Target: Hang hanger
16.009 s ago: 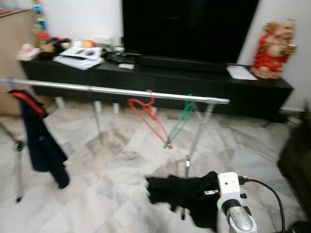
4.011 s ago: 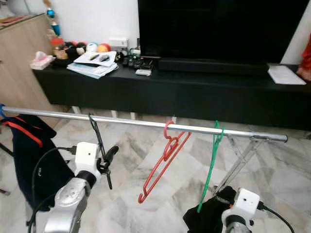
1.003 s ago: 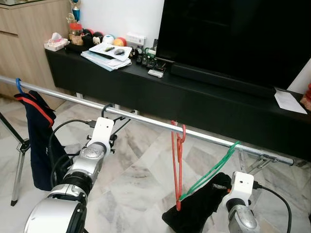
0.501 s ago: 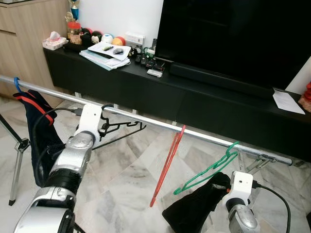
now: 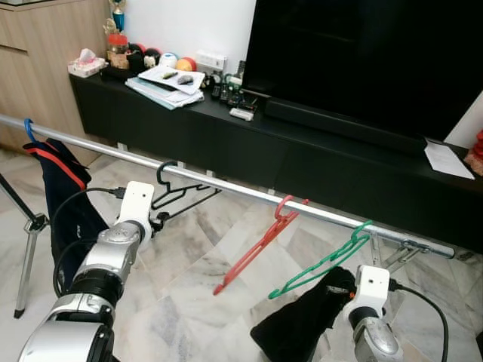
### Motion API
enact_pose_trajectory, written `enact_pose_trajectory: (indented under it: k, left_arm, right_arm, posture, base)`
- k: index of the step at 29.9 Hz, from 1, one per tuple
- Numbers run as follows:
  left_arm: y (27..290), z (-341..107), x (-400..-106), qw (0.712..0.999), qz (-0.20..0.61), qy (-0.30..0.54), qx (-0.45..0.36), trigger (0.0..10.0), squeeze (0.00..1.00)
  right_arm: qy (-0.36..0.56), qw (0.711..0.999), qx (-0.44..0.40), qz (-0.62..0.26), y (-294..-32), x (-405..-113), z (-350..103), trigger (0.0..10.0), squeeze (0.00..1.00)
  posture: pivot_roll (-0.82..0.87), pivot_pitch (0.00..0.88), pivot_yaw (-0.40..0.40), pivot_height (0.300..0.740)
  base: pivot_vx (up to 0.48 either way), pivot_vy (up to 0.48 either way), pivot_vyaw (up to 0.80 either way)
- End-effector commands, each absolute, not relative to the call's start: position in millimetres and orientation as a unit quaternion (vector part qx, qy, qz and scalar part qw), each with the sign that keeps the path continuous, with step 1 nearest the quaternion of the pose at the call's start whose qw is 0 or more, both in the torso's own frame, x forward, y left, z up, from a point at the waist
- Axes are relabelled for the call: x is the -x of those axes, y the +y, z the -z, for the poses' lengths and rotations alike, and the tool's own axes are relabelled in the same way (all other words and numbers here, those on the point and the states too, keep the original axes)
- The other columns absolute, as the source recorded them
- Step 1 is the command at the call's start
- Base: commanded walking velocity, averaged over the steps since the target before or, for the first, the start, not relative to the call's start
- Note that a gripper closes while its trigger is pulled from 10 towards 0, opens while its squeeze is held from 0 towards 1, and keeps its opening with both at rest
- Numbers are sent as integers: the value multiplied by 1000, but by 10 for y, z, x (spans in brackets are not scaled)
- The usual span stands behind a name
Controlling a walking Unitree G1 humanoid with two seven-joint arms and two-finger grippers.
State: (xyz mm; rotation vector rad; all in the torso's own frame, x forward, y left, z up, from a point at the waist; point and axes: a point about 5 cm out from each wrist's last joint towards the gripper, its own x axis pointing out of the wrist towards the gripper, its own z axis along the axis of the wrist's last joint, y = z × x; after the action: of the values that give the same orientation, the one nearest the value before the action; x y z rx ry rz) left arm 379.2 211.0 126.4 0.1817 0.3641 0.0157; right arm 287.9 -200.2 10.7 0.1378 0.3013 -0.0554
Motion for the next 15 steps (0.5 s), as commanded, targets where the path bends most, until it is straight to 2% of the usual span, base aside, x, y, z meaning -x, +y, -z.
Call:
enact_pose_trajectory:
  k: [1,4,9,15]
  left_arm:
    - [1984,-1258,-3823,977,20,193,-91,10000,0]
    - [1872,-1279,-3849,976,54,191,-90,10000,0]
    - [1884,-1358,-3887,979,40,168,-108,10000,0]
    - [1856,-1426,-3925,982,45,164,-82,10000,0]
  right_arm:
    - [147,987,-62,30,-2059,-2917,-150,10000,0]
    - [147,987,-61,28,-2056,-2911,-146,10000,0]
    - [149,987,-60,24,-2047,-2902,-136,10000,0]
    - [148,987,-60,22,-2035,-2900,-134,10000,0]
  posture:
    - [36,0,-187,740]
    - [40,0,-190,740]
    - [42,0,-190,740]
    - [40,0,-189,740]
  base:
    - [0,0,0]
    - [0,0,0]
    - [0,0,0]
    - [0,0,0]
